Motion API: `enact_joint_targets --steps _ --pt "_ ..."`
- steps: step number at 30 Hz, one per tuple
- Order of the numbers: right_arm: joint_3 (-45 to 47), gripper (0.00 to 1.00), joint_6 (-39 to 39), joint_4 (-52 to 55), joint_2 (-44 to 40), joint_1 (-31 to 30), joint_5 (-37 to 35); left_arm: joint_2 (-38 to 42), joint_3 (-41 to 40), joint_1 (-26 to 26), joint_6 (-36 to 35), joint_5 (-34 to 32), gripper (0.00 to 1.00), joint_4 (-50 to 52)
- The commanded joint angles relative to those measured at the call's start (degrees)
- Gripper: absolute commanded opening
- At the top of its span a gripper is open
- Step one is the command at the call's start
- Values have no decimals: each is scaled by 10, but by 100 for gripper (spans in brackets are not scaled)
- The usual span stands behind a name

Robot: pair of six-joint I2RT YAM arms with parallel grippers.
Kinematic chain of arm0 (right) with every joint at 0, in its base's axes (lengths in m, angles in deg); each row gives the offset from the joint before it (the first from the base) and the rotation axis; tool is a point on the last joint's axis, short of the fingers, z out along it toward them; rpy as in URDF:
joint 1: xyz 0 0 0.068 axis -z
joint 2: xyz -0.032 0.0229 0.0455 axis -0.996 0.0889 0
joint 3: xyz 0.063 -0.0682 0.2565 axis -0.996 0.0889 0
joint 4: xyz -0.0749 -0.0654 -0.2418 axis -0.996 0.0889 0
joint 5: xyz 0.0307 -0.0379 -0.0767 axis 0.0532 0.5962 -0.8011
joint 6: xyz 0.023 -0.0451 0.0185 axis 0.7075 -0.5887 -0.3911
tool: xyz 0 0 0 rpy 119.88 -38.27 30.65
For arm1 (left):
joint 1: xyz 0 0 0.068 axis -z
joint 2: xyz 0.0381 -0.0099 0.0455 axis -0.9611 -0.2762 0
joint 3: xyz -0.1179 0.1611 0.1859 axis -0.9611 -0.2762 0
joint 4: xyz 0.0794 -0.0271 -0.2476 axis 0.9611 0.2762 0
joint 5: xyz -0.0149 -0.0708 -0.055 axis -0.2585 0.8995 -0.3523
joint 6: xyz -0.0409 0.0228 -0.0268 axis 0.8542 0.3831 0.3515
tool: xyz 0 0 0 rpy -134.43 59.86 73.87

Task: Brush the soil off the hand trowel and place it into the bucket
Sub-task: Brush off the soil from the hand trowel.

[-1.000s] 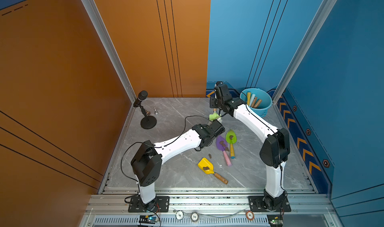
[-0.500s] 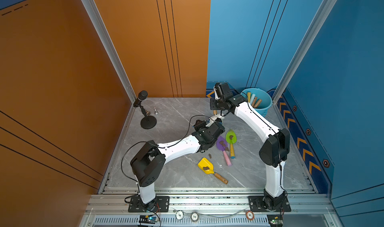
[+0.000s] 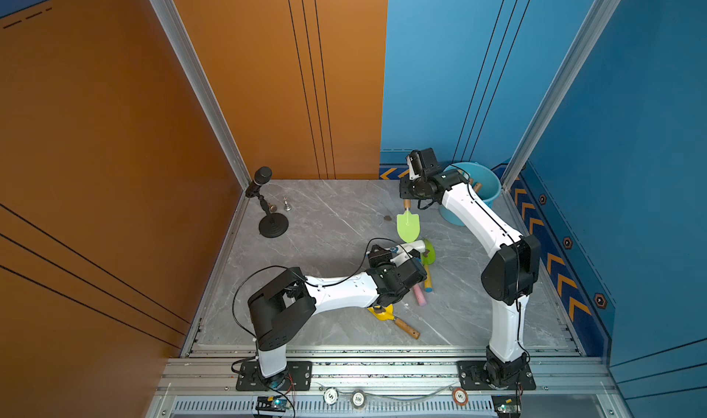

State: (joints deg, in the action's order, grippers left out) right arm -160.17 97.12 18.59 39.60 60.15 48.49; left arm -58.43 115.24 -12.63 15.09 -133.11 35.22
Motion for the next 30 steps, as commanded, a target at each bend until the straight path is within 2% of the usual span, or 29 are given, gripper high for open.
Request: enact_joint_targets --steps 1,6,11,19,24,27,29,30 --pt "-19 7 4 15 -10 -7 20 37 57 -36 38 -11 0 36" --pt "-17 7 3 16 -14 -13 19 22 65 -78 -29 -16 0 -48" --pt "-17 7 2 16 -22 -12 15 -2 37 -97 -48 -11 0 -65" --pt "-43 8 2 17 -19 6 7 -11 -18 -55 -39 -5 0 -44" --pt "-69 7 -4 18 -9 15 5 -23 -28 -16 8 7 0 30" --pt "-77 7 -21 10 -5 17 2 -11 -8 -19 81 32 0 99" --pt "-75 7 -32 -4 -6 18 4 11 29 -42 155 88 0 181" --pt "-72 7 -38 -12 -7 19 11 28 53 -63 192 142 0 225"
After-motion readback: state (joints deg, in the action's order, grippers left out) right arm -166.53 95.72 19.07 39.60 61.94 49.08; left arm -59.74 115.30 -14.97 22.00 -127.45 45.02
